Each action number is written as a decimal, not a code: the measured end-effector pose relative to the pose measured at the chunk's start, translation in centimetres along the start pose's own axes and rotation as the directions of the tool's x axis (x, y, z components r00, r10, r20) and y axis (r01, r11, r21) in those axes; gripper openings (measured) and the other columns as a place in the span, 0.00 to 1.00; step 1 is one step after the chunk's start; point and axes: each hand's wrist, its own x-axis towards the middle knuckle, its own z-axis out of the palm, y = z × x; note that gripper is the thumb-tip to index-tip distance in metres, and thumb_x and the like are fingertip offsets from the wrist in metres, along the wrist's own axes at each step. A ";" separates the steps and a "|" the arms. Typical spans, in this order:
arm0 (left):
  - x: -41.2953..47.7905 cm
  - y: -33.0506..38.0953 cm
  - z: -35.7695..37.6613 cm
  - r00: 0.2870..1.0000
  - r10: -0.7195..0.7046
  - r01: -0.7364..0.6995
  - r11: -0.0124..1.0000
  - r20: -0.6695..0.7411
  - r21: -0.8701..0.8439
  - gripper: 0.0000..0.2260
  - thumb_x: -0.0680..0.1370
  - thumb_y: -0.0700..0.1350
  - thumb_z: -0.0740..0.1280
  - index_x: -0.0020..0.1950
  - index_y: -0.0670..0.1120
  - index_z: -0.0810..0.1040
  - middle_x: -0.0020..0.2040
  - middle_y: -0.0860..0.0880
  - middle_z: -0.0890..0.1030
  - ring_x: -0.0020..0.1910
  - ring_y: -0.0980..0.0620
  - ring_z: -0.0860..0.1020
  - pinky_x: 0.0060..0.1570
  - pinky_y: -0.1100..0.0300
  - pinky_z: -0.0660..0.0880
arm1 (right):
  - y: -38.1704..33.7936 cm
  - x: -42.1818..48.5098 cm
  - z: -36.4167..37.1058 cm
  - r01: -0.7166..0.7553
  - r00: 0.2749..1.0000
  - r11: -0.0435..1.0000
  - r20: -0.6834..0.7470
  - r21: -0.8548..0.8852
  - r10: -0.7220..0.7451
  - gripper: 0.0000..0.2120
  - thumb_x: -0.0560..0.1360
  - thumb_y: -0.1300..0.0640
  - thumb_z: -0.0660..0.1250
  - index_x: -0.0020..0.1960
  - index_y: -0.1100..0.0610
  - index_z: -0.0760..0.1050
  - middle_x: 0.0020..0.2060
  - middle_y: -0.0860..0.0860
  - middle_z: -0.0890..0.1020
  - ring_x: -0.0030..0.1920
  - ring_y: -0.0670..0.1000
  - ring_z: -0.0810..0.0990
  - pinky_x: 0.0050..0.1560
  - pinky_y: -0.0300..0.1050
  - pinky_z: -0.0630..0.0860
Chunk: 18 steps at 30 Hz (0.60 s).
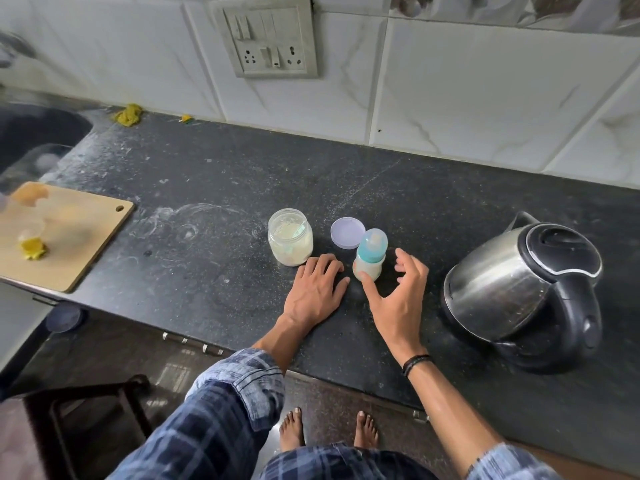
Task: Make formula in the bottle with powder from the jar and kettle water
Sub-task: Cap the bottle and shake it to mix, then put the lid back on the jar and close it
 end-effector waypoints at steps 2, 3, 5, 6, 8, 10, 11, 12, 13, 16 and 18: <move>0.0 0.1 -0.1 1.000 0.000 0.000 1.000 0.002 -0.002 0.14 0.84 0.57 0.60 0.62 0.49 0.74 0.64 0.51 0.74 0.58 0.47 0.72 0.59 0.51 0.71 | -0.3 -1.1 -0.3 0.035 0.999 0.999 0.023 -0.009 -0.034 0.36 0.74 0.57 0.80 0.75 0.55 0.64 0.65 0.55 0.71 0.60 0.61 0.77 0.60 0.61 0.78; -0.1 0.2 -0.2 1.000 -0.001 0.001 1.000 0.001 -0.006 0.14 0.84 0.57 0.60 0.61 0.49 0.74 0.63 0.51 0.74 0.58 0.47 0.72 0.59 0.51 0.71 | -0.5 -1.6 -0.5 0.049 0.998 0.999 0.047 -0.017 -0.049 0.35 0.75 0.58 0.79 0.74 0.56 0.65 0.64 0.56 0.73 0.59 0.61 0.77 0.60 0.60 0.78; -0.1 0.3 -0.3 1.000 -0.005 0.005 1.000 -0.003 -0.025 0.14 0.84 0.57 0.61 0.60 0.48 0.75 0.63 0.51 0.75 0.57 0.47 0.72 0.59 0.50 0.71 | -0.7 -2.5 -1.0 0.063 0.994 0.998 0.096 -0.024 -0.061 0.32 0.74 0.61 0.79 0.72 0.58 0.68 0.61 0.57 0.75 0.58 0.58 0.77 0.60 0.56 0.77; -0.2 0.3 -0.4 1.000 -0.005 0.004 0.999 -0.011 -0.040 0.13 0.84 0.56 0.61 0.59 0.48 0.75 0.62 0.50 0.75 0.56 0.47 0.72 0.58 0.50 0.71 | -0.8 -2.8 -1.4 0.062 0.991 0.998 0.121 -0.020 -0.059 0.29 0.75 0.61 0.79 0.71 0.58 0.69 0.59 0.55 0.75 0.56 0.56 0.77 0.59 0.54 0.77; -0.4 0.4 -0.8 0.999 0.002 -0.006 0.996 -0.042 -0.084 0.11 0.84 0.53 0.63 0.55 0.46 0.76 0.59 0.49 0.76 0.52 0.46 0.73 0.56 0.47 0.72 | -0.9 -3.3 -2.1 0.065 0.981 0.998 0.181 -0.008 -0.063 0.23 0.76 0.61 0.77 0.68 0.58 0.73 0.52 0.49 0.75 0.50 0.50 0.75 0.55 0.52 0.77; -0.7 0.5 -1.2 0.997 0.005 -0.016 0.991 -0.081 -0.133 0.09 0.84 0.49 0.65 0.53 0.44 0.77 0.58 0.47 0.77 0.49 0.45 0.73 0.54 0.45 0.73 | -1.0 -3.6 -2.7 0.072 0.965 0.997 0.251 0.014 -0.073 0.18 0.77 0.61 0.76 0.65 0.57 0.76 0.48 0.46 0.74 0.46 0.48 0.74 0.50 0.51 0.79; -0.9 0.6 -1.4 0.995 0.001 -0.016 0.988 -0.101 -0.153 0.08 0.84 0.48 0.65 0.52 0.43 0.78 0.58 0.47 0.77 0.48 0.45 0.74 0.53 0.45 0.74 | -1.0 -3.7 -2.8 0.067 0.958 0.997 0.277 0.028 -0.072 0.17 0.77 0.61 0.75 0.64 0.57 0.77 0.46 0.46 0.74 0.45 0.48 0.74 0.49 0.51 0.79; -1.2 0.8 -1.6 0.993 -0.008 -0.013 0.986 -0.121 -0.168 0.08 0.84 0.46 0.66 0.52 0.42 0.78 0.57 0.47 0.77 0.48 0.44 0.75 0.53 0.45 0.74 | -1.1 -3.7 -3.0 0.058 0.953 0.998 0.296 0.039 -0.067 0.16 0.78 0.62 0.75 0.63 0.57 0.77 0.45 0.46 0.74 0.44 0.48 0.75 0.47 0.50 0.80; -1.6 0.9 -1.7 0.989 -0.021 -0.005 0.984 -0.144 -0.179 0.07 0.84 0.45 0.66 0.51 0.42 0.78 0.56 0.47 0.78 0.48 0.44 0.75 0.53 0.46 0.74 | -1.2 -3.8 -3.1 0.052 0.949 0.998 0.308 0.046 -0.063 0.16 0.78 0.62 0.75 0.63 0.57 0.77 0.45 0.46 0.74 0.43 0.48 0.75 0.46 0.49 0.80; -3.4 1.2 -1.8 0.974 -0.082 0.038 0.979 -0.210 -0.202 0.06 0.83 0.45 0.68 0.51 0.42 0.78 0.55 0.48 0.78 0.47 0.45 0.75 0.53 0.50 0.74 | -1.7 -3.9 -3.1 0.051 0.941 0.996 0.331 0.067 -0.070 0.14 0.78 0.63 0.75 0.61 0.56 0.78 0.43 0.46 0.75 0.42 0.48 0.75 0.44 0.45 0.79; -4.6 1.1 -2.0 0.963 -0.113 0.060 0.975 -0.246 -0.213 0.05 0.82 0.44 0.68 0.50 0.43 0.78 0.54 0.49 0.78 0.47 0.47 0.75 0.52 0.54 0.73 | -2.2 -3.9 -2.7 0.072 0.931 0.994 0.351 0.088 -0.098 0.12 0.78 0.63 0.75 0.59 0.55 0.78 0.42 0.46 0.75 0.41 0.48 0.76 0.43 0.45 0.79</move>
